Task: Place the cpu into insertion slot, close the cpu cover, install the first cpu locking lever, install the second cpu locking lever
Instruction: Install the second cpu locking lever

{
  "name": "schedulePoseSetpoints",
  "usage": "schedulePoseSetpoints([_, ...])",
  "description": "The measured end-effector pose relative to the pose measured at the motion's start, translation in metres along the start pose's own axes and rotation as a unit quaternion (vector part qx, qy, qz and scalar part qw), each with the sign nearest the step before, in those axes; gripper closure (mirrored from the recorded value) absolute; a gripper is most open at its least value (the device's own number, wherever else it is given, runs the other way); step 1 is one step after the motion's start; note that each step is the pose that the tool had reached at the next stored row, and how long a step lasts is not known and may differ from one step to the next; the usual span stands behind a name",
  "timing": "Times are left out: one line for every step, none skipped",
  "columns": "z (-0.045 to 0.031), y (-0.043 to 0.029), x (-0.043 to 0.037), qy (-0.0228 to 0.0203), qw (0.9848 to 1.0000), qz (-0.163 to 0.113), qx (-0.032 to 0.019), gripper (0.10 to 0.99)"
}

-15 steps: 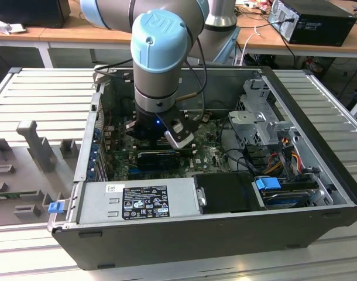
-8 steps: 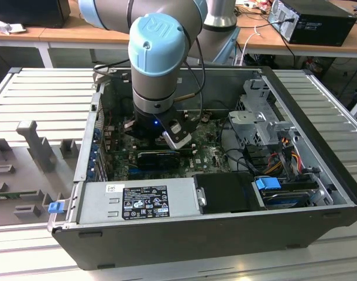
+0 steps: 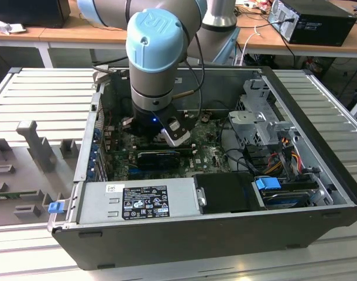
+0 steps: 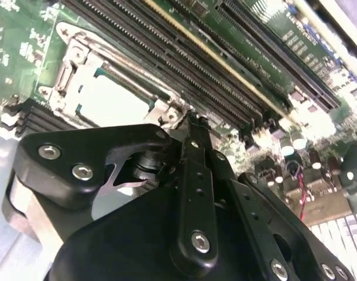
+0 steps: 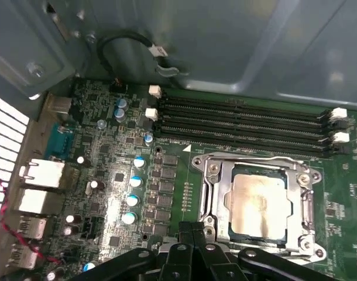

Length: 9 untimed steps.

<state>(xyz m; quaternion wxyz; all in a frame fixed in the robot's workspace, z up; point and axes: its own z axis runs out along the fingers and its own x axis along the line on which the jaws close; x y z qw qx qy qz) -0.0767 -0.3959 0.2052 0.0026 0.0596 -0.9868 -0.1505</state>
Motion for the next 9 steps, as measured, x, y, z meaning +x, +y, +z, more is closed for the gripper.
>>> schedulePoseSetpoints([-0.004, 0.0012, -0.0001, 0.0, 1.0, 0.0, 0.0, 0.98])
schedulePoseSetpoints([-0.0076, 0.0028, -0.0002, 0.0, 1.0, 0.0, 0.0, 0.98])
schedulePoseSetpoints([-0.0111, 0.004, -0.0003, 0.0001, 1.0, 0.0, 0.0, 0.98])
schedulePoseSetpoints([-0.0138, 0.0049, -0.0003, 0.0002, 1.0, 0.0, 0.0, 0.98])
schedulePoseSetpoints([-0.0191, 0.007, -0.0004, 0.0001, 1.0, 0.0, 0.0, 0.98])
schedulePoseSetpoints([-0.0196, 0.0072, -0.0004, 0.0, 1.0, 0.0, -0.0001, 0.98])
schedulePoseSetpoints([-0.0195, 0.0072, -0.0004, 0.0, 1.0, 0.0, -0.0002, 0.98])
schedulePoseSetpoints([-0.0196, 0.0072, -0.0004, 0.0001, 1.0, 0.0, -0.0001, 0.98])
schedulePoseSetpoints([-0.0197, 0.0072, -0.0004, 0.0001, 1.0, 0.0, 0.0, 0.98])
